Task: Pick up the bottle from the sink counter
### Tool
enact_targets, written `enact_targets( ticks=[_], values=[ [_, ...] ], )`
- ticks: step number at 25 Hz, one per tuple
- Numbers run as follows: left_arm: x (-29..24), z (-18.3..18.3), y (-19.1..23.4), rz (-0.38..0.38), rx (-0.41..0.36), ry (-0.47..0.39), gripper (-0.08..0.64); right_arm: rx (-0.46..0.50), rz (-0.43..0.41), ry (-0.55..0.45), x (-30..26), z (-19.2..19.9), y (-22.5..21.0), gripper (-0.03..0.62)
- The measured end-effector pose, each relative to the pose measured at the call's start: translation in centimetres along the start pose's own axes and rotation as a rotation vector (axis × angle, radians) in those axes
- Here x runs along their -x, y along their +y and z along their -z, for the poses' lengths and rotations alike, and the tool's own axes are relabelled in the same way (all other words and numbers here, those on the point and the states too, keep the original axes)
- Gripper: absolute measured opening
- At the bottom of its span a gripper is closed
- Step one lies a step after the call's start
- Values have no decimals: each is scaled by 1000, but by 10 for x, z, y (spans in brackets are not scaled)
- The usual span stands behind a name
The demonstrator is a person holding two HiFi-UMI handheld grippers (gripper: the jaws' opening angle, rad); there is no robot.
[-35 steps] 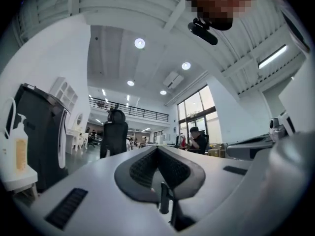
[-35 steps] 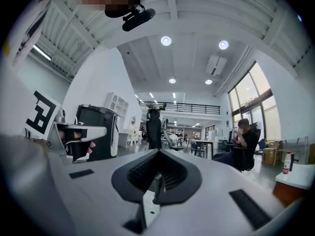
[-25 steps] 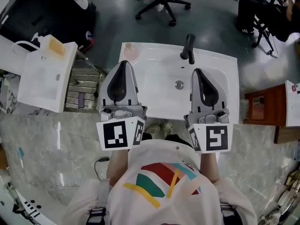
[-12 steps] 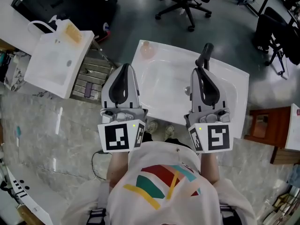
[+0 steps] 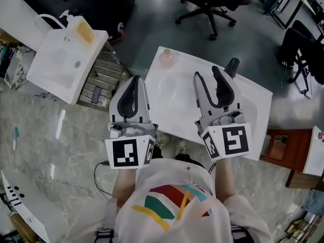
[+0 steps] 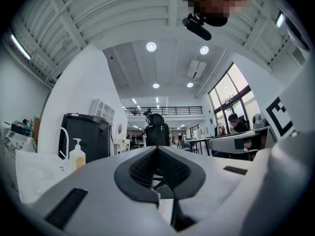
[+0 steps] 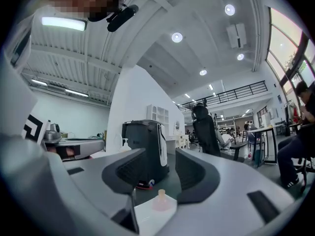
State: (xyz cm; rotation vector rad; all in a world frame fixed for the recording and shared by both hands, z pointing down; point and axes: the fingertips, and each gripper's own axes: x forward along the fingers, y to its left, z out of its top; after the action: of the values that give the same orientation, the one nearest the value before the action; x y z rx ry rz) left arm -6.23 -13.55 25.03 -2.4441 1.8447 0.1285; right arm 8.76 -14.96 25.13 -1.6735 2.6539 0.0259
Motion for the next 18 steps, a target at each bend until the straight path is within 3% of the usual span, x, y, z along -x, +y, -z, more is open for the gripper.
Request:
enact_targets(
  ticks=[3,5,10,18],
  values=[
    [-3,9,8,-10,32,16,18,-13,-38,24,-20,6,6,265],
    [-6,15,12,-11,58,26,18,-24,-67,45,-34,13,12,298],
    [-17,29,15,-1,67,56,18,-37,-102,99,-72,35,16,333],
    [-33,60,23,1,83,116,18,32,-116,195,-123,78,12,371]
  ],
)
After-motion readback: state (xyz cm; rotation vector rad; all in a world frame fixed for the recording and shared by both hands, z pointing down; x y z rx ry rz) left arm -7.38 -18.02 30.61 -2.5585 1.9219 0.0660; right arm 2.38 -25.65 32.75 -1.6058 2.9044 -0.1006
